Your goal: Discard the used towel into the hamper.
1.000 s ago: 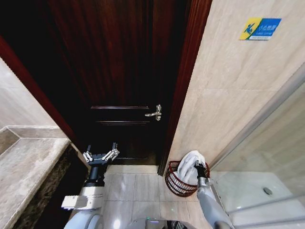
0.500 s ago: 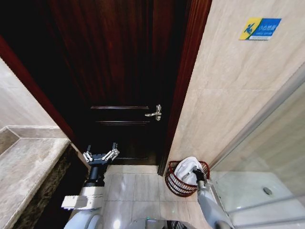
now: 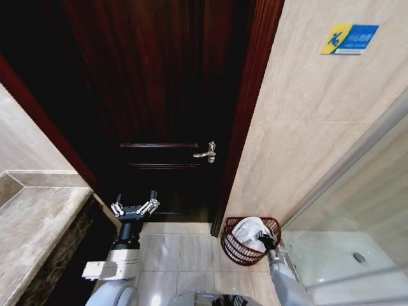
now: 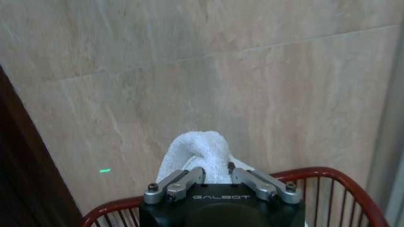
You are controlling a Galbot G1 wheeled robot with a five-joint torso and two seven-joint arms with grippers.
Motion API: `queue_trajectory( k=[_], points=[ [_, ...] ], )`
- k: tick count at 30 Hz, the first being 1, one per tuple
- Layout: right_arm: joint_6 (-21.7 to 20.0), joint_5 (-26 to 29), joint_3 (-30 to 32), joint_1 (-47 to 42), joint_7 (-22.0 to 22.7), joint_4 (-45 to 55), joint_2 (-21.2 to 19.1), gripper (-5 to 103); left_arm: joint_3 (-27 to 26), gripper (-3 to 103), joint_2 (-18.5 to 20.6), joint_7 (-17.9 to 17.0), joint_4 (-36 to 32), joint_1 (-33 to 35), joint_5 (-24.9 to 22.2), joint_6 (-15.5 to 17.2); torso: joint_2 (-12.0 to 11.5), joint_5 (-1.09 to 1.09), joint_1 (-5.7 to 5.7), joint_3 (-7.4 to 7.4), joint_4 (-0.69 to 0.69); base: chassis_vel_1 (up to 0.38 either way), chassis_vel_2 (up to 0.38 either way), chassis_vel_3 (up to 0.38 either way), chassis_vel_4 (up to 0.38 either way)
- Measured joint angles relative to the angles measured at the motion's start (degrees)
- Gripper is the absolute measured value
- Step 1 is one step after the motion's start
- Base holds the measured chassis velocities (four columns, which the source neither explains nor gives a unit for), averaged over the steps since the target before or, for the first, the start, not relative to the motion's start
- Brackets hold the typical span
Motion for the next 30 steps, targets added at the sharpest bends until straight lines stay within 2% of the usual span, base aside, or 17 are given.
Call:
queue_trajectory(
  k=[5, 7, 8, 9, 11, 12, 16, 17, 20, 25, 26, 30],
  points=[
    [-0.9, -5.6, 0.1, -0.9, 0.4, -1.9, -0.2, 9, 0.0, 100, 0.0, 0.0, 0.0, 0.0, 0.0, 0.0, 0.0, 0.01, -0.01, 0.0, -0.02, -0.05, 0.04, 0.029, -0.032],
    [-5.0, -8.0, 0.3, -0.7, 0.5, -2.2, -0.3, 9, 0.0, 100, 0.0, 0.0, 0.0, 0.0, 0.0, 0.0, 0.0, 0.0, -0.07, -0.02, -0.01, 0.0, 0.0, 0.0, 0.0],
    [-5.0, -8.0, 0.3, -0.7, 0.5, -2.2, -0.3, 9, 0.0, 100, 0.0, 0.0, 0.0, 0.0, 0.0, 0.0, 0.0, 0.0, -0.07, -0.02, -0.01, 0.0, 0.0, 0.0, 0.0],
    [-9.1, -8.7, 0.3, -1.0, -0.1, -1.2, -0.6, 9, 0.0, 100, 0.0, 0.0, 0.0, 0.0, 0.0, 0.0, 0.0, 0.0, -0.08, -0.02, -0.01, 0.056, -0.046, -0.03, 0.016],
    [-14.2, -10.7, 0.2, -0.5, -0.7, -0.7, -1.1, 9, 0.0, 100, 0.0, 0.0, 0.0, 0.0, 0.0, 0.0, 0.0, -0.03, -0.09, -0.02, -0.02, 0.0, 0.0, 0.0, 0.0],
    [-14.2, -10.7, 0.2, -0.5, -0.7, -0.7, -1.1, 9, 0.0, 100, 0.0, 0.0, 0.0, 0.0, 0.0, 0.0, 0.0, -0.03, -0.09, -0.02, -0.02, 0.0, 0.0, 0.0, 0.0],
    [-21.1, -12.9, 0.3, 2.9, -0.5, -2.8, -2.3, 9, 0.0, 100, 0.0, 0.0, 0.0, 0.0, 0.0, 0.0, 0.0, -0.01, -0.06, -0.01, 0.0, 0.0, 0.0, 0.0, 0.0],
    [-21.1, -12.9, 0.3, 2.9, -0.5, -2.8, -2.3, 9, 0.0, 100, 0.0, 0.0, 0.0, 0.0, 0.0, 0.0, 0.0, -0.01, -0.06, -0.01, 0.0, 0.0, 0.0, 0.0, 0.0],
    [-24.5, -14.5, 0.3, 6.3, -2.2, -5.7, -3.4, 9, 0.0, 100, 0.0, 0.0, 0.0, 0.0, 0.0, 0.0, 0.0, -0.01, -0.04, -0.01, -0.01, 0.0, 0.0, 0.0, 0.0],
    [-25.8, -18.2, 0.6, 9.6, -3.1, -8.7, -3.7, 9, 0.0, 100, 0.0, 0.0, 0.0, 0.0, 0.0, 0.0, 0.0, 0.0, -0.04, -0.01, -0.02, 0.0, 0.0, 0.0, 0.0],
    [-25.9, -20.8, 0.8, 11.7, -3.1, -10.7, -3.5, 9, 0.0, 100, 0.0, 0.0, 0.0, 0.0, 0.0, 0.0, 0.0, -0.02, -0.05, -0.01, -0.01, 0.0, 0.0, 0.0, 0.0],
    [-24.8, -24.5, 0.5, 14.2, 1.9, -13.5, -2.0, 9, 0.0, 100, 0.0, 0.0, 0.0, 0.0, 0.0, 0.0, 0.0, 0.0, -0.05, -0.01, -0.01, 0.0, 0.0, 0.0, 0.0]
  ],
)
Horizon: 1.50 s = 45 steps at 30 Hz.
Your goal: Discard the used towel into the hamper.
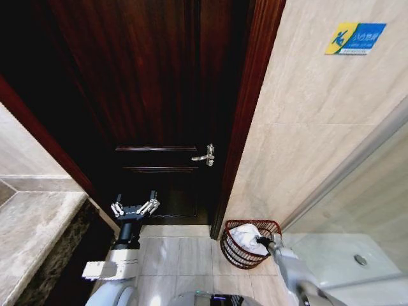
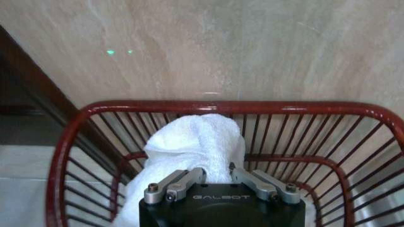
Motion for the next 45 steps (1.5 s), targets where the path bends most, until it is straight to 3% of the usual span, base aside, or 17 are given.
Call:
queue_trajectory(
  k=[7, 21, 27, 33, 38, 42, 43, 45],
  points=[
    [0.8, 1.0, -0.2, 0.1, 3.2, 0.5, 2.1, 9, 0.0, 100, 0.0, 0.0, 0.0, 0.0, 0.0, 0.0, 0.0, 0.0, 0.0, 0.0, 0.01, 0.0, 0.0, 0.0, 0.0],
    [0.2, 0.0, 0.3, -1.4, 2.5, 0.2, 0.6, 9, 0.0, 100, 0.0, 0.0, 0.0, 0.0, 0.0, 0.0, 0.0, -0.01, -0.02, -0.01, 0.0, -0.011, 0.012, 0.012, -0.016],
    [-1.4, -1.0, 0.4, -1.1, 4.9, -0.2, 0.5, 7, 0.0, 100, 0.0, 0.0, 0.0, 0.0, 0.0, 0.0, 0.0, -0.01, 0.02, 0.0, 0.0, -0.098, 0.102, 0.093, -0.098],
    [-4.0, -0.5, 0.7, -2.0, 6.8, -0.6, 1.5, 33, 0.0, 100, 0.0, 0.0, 0.0, 0.0, 0.0, 0.0, 0.0, 0.0, 0.0, 0.0, 0.01, -0.044, 0.055, 0.042, -0.043],
    [-5.0, -0.5, 1.1, -2.4, 6.9, -1.6, 1.8, 44, 0.0, 100, 0.0, 0.0, 0.0, 0.0, 0.0, 0.0, 0.0, -0.02, -0.03, -0.01, 0.0, 0.0, 0.0, 0.0, 0.0],
    [-3.0, 2.5, 1.2, -3.0, 7.5, 0.6, 2.8, 66, 0.0, 100, 0.0, 0.0, 0.0, 0.0, 0.0, 0.0, 0.0, 0.01, -0.03, -0.01, 0.01, 0.0, 0.0, 0.0, 0.0],
    [-3.0, 2.5, 1.2, -3.0, 7.5, 0.6, 2.8, 66, 0.0, 100, 0.0, 0.0, 0.0, 0.0, 0.0, 0.0, 0.0, 0.01, -0.03, -0.01, 0.01, 0.0, 0.0, 0.0, 0.0],
    [-1.4, 7.3, 0.7, -4.7, 8.8, 3.8, 2.9, 77, 0.0, 100, 0.0, 0.0, 0.0, 0.0, 0.0, 0.0, 0.0, -0.02, -0.01, -0.01, 0.01, 0.0, 0.0, 0.0, 0.0]
  ],
)
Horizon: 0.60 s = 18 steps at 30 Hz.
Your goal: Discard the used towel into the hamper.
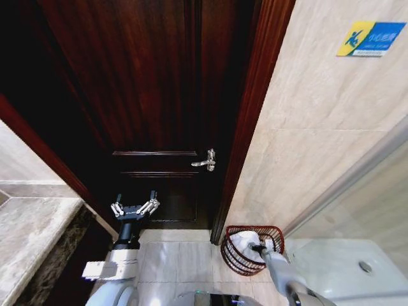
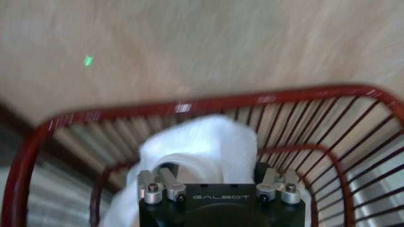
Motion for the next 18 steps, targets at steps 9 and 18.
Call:
queue_trajectory(
  k=[9, 18],
  points=[
    [5.8, 14.0, -0.7, -14.0, -6.3, 18.8, -2.4, 100, 0.0, 100, 0.0, 0.0, 0.0, 0.0, 0.0, 0.0, 0.0, 0.01, 0.01, 0.0, -0.03, 0.0, 0.0, 0.0, 0.0],
    [10.0, 15.4, 0.8, -32.9, 2.8, 49.0, 0.6, 100, 0.0, 100, 0.0, 0.0, 0.0, 0.0, 0.0, 0.0, 0.0, 0.0, 0.0, 0.0, -0.02, 0.0, 0.0, 0.0, 0.0]
  ],
)
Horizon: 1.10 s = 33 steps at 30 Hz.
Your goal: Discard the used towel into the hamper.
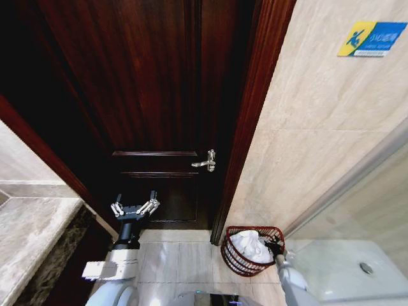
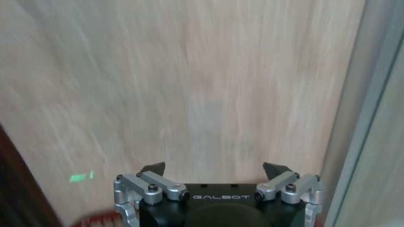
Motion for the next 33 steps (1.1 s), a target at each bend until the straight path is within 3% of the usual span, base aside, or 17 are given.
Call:
queue_trajectory(
  k=[6, 14, 22, 33],
  points=[
    [3.8, -3.0, 1.2, -11.4, 3.7, 20.8, 2.8, 100, 0.0, 100, 0.0, 0.0, 0.0, 0.0, 0.0, 0.0, 0.0, -0.02, 0.0, 0.0, 0.01, 0.0, 0.0, 0.0, 0.0],
    [6.3, -1.8, 1.3, -23.1, 5.9, 43.3, 4.8, 100, 0.0, 100, 0.0, 0.0, 0.0, 0.0, 0.0, 0.0, 0.0, -0.02, 0.0, 0.0, 0.01, 0.0, 0.0, 0.0, 0.0],
    [8.9, 0.0, 0.5, -27.0, 5.1, 54.2, 7.0, 100, 0.0, 100, 0.0, 0.0, 0.0, 0.0, 0.0, 0.0, 0.0, 0.02, 0.01, 0.0, 0.01, 0.0, 0.0, 0.0, 0.0],
    [12.3, -0.9, 1.7, -27.6, 4.5, 61.7, 7.4, 100, 0.0, 100, 0.0, 0.0, 0.0, 0.0, 0.0, 0.0, 0.0, 0.01, 0.01, 0.01, 0.01, 0.0, 0.0, 0.0, 0.0]
  ],
)
